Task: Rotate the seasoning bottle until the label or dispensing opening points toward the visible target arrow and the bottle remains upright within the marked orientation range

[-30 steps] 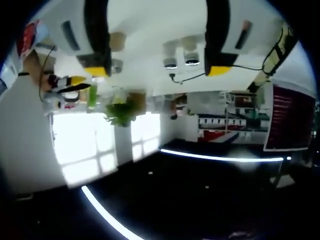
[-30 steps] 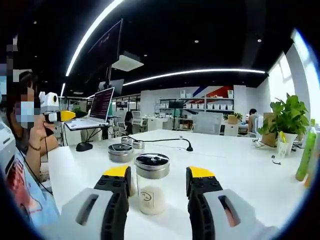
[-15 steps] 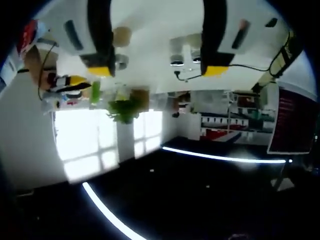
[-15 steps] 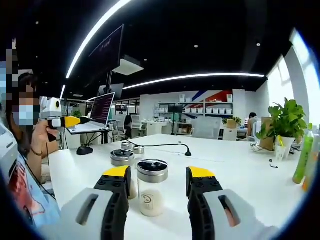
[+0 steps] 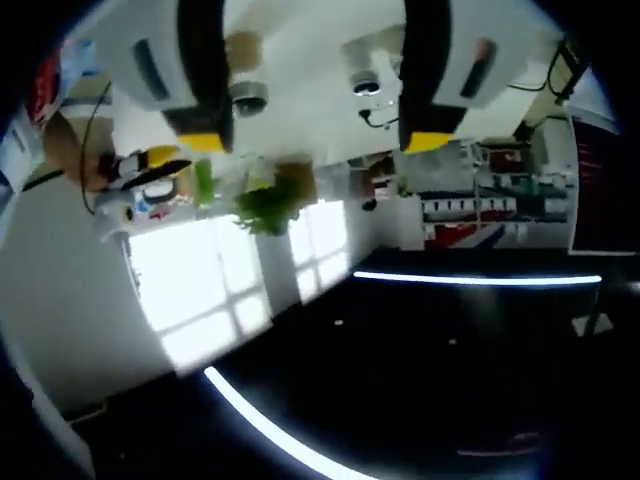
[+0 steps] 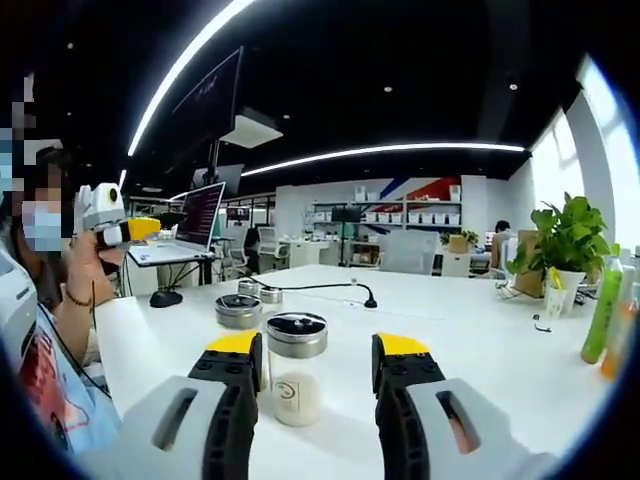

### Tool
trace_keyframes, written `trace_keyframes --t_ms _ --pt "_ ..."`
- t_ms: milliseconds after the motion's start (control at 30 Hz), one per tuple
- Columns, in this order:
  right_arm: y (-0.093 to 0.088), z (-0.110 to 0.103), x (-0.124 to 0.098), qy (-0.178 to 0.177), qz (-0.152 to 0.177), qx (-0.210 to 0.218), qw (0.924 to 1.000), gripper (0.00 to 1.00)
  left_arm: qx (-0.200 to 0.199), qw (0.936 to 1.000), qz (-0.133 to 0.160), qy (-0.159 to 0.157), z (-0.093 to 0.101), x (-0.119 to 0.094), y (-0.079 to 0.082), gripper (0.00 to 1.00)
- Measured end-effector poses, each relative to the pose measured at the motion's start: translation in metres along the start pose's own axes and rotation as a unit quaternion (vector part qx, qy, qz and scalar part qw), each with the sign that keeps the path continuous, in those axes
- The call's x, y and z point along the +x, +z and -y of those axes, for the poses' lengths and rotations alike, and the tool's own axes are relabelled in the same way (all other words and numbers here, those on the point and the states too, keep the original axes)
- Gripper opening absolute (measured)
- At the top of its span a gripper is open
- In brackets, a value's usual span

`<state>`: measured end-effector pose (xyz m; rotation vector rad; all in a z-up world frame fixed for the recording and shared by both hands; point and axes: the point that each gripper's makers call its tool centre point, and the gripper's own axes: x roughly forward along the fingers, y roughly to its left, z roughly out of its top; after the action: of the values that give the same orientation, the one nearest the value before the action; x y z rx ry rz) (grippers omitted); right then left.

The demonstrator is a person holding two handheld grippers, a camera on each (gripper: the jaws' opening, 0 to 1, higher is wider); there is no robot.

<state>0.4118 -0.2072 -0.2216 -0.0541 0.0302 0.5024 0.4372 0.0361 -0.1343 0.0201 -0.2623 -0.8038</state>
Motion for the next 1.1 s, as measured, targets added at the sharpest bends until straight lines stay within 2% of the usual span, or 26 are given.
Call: trace_keyframes --t_ms 133,200,433,500,667,800,900,1100 --pt "0.001 0.0 -0.002 0.001 -0.003 -0.005 1.0 0.42 -0.013 0.9996 0.026 0.004 -0.007 0.007 0.013 0.8" --pt "0.004 0.0 -0.004 0.0 0.0 -0.009 1.0 0.42 -0.008 0.9996 0.027 0.005 -0.009 0.012 0.016 0.8" --pt "0.006 0.001 -0.007 -0.004 0.005 -0.01 0.9999 0.43 -0.016 0.9998 0.009 -0.006 -0.015 0.027 0.011 0.78" --pt "0.008 0.0 -0.009 -0.002 0.009 -0.006 0.9999 0.43 -0.002 0.9994 0.033 -0.002 -0.016 0.031 0.018 0.78" --pt "0.01 0.003 -0.013 -0.011 0.01 -0.013 0.9998 0.43 -0.004 0.9995 0.031 -0.005 -0.021 0.041 0.02 0.78" --pt "0.012 0.004 -0.015 -0.014 0.014 -0.016 0.9997 0.43 -0.02 0.9994 0.027 -0.001 -0.03 0.052 0.015 0.79" --pt "0.012 0.004 -0.016 -0.013 0.015 -0.011 0.9997 0.43 -0.031 0.9988 0.036 0.003 -0.037 0.06 0.01 0.82" --pt "0.013 0.003 -0.016 -0.011 0.015 -0.016 0.9997 0.43 -0.055 0.9978 0.037 -0.006 -0.041 0.075 0.001 0.69"
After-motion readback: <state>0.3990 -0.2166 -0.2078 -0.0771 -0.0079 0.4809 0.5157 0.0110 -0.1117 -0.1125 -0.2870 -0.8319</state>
